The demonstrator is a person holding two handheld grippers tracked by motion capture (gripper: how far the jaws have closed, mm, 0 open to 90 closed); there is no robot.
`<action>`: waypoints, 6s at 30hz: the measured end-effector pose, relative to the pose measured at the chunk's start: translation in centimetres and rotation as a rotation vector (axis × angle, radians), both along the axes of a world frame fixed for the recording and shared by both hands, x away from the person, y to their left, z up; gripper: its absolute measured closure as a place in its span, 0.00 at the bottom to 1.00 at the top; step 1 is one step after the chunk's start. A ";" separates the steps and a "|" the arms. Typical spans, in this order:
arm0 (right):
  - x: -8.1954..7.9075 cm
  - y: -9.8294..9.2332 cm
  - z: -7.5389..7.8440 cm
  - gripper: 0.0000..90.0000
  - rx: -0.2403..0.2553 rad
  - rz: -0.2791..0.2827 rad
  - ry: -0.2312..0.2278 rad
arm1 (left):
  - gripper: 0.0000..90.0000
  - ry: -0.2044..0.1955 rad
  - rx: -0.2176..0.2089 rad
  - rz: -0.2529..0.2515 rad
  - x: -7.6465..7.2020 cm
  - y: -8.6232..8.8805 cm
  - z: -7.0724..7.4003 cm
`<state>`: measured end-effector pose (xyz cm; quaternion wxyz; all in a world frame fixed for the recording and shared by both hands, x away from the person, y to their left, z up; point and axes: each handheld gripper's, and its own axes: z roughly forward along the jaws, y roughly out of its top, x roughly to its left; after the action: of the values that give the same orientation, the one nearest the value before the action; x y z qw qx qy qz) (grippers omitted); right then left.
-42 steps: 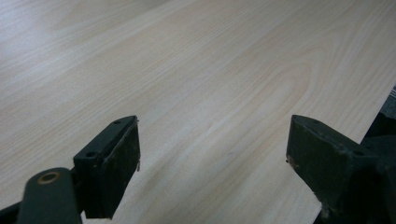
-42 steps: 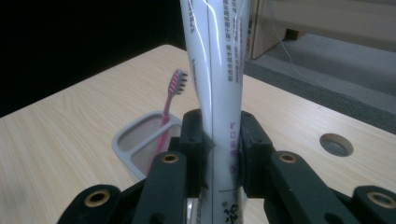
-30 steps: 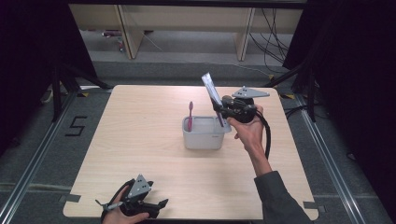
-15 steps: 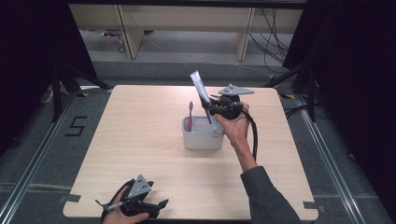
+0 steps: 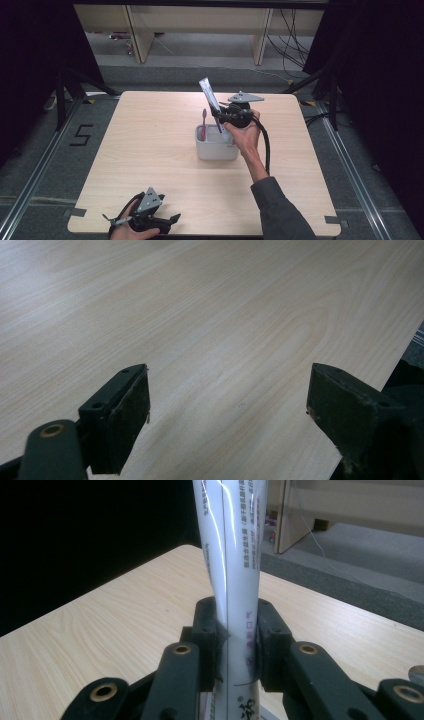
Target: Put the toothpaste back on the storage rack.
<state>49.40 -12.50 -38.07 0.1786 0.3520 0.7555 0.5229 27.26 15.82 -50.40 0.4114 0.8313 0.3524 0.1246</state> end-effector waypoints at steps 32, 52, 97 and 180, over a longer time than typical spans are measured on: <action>-0.1 0.4 -2.8 0.83 -0.036 -0.008 0.050 | 0.19 0.007 0.012 -0.008 0.0 0.0 0.0; -0.2 0.3 -3.4 0.83 -0.110 0.005 0.070 | 0.19 0.008 0.014 -0.008 0.0 0.0 0.0; -1.8 -0.6 -3.4 0.70 -0.136 0.027 0.061 | 0.19 0.010 0.009 -0.015 0.0 -0.2 -0.1; -12.3 -10.3 -5.6 0.25 -0.081 -0.041 0.162 | 0.19 0.007 0.026 -0.004 0.0 0.0 0.1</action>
<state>37.06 -22.84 -43.64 0.1414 0.4010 0.7806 0.4581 27.27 15.81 -50.34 0.3996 0.8377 0.3505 0.1255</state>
